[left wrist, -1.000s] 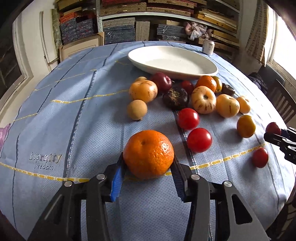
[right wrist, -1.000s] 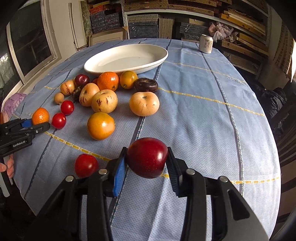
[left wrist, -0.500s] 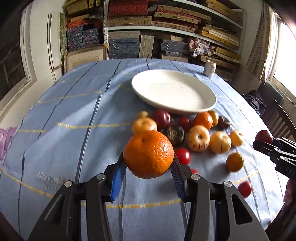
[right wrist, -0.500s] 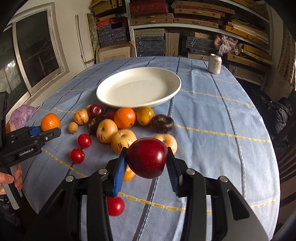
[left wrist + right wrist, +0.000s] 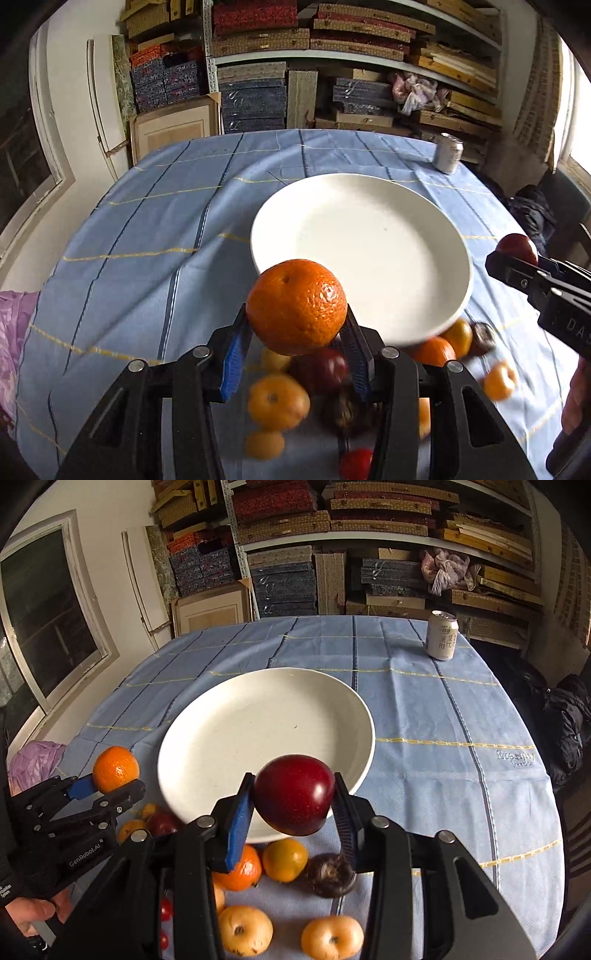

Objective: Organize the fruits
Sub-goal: 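Carry both fruits over the white plate and open both tools to release, then grasp the small tan fruit with the left tool while the right grasps the pale yellow apple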

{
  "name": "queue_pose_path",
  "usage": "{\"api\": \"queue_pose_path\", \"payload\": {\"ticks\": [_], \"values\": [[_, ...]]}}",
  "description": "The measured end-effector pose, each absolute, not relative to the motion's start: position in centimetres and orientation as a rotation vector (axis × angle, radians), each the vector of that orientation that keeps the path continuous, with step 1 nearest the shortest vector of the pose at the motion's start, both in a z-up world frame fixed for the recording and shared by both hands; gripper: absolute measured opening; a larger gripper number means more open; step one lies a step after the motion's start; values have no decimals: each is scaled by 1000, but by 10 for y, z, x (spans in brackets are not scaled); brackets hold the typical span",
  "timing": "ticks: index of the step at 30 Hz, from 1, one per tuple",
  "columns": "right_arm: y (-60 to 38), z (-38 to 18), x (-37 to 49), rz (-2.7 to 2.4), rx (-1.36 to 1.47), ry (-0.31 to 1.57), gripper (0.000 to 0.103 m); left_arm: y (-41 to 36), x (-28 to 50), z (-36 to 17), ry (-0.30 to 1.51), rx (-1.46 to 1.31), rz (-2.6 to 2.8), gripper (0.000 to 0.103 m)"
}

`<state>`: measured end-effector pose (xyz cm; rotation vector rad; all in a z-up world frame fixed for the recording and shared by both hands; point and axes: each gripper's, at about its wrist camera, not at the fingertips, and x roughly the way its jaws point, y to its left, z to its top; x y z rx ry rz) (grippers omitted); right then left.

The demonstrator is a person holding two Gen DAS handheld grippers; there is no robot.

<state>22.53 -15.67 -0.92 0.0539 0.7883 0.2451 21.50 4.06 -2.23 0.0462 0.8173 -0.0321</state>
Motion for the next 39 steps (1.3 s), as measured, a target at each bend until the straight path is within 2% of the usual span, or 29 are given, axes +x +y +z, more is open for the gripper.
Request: {"api": "queue_pose_path", "payload": {"ticks": [8,17,19,20,21,22,23,30,34,39], "values": [[-150,-44,276,245,57,886,40,34,262,-48,875,54,8,48],[-159,-60,296,222,82,912,40,35,267,-52,881,46,4,48],[-159,-60,297,231,84,911,42,37,267,-51,878,38,9,50],[-159,-58,296,230,82,899,43,36,266,-50,865,39,10,64],[-159,-56,294,220,76,883,56,35,264,-48,843,53,21,81],[-159,-53,292,204,68,866,77,34,262,-45,820,78,39,88],[-161,-50,289,192,71,849,83,32,261,-43,802,108,57,99],[-182,-31,265,177,59,810,95,41,244,-39,801,157,55,100],[-192,-31,235,191,4,810,99,62,227,-44,821,140,65,100],[-201,-42,203,215,-22,853,99,91,197,-51,858,116,97,100]]}}
